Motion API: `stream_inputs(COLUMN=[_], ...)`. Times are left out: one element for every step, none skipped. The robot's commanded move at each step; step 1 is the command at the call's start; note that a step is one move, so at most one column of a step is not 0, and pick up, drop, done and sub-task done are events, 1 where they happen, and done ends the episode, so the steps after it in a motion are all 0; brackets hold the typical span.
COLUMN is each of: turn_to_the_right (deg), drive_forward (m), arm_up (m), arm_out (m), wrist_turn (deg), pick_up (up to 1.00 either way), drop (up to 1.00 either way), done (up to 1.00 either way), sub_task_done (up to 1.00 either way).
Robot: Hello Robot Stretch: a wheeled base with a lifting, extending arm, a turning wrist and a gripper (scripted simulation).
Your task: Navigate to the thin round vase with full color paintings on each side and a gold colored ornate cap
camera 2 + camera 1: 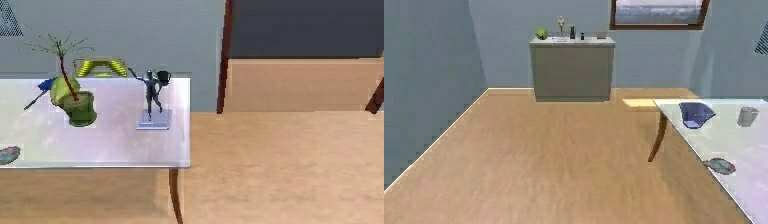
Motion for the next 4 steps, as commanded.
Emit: stream_inputs(turn_to_the_right=[9.0,0.0,39.0,0.0], drive_forward=[0.00,0.20,0.00,0.00], arm_up=[0.00,0.00,0.00,0.00], arm_out=[0.00,0.00,0.00,0.00], wrist_turn=[0.0,0.0,0.0,0.0], pick_up=[0.00,0.00,0.00,0.00], drop=[0.00,0.00,0.00,0.00], done=[0.00,0.00,0.00,1.00], sub_task_done=[0.00,0.00,0.00,0.00])
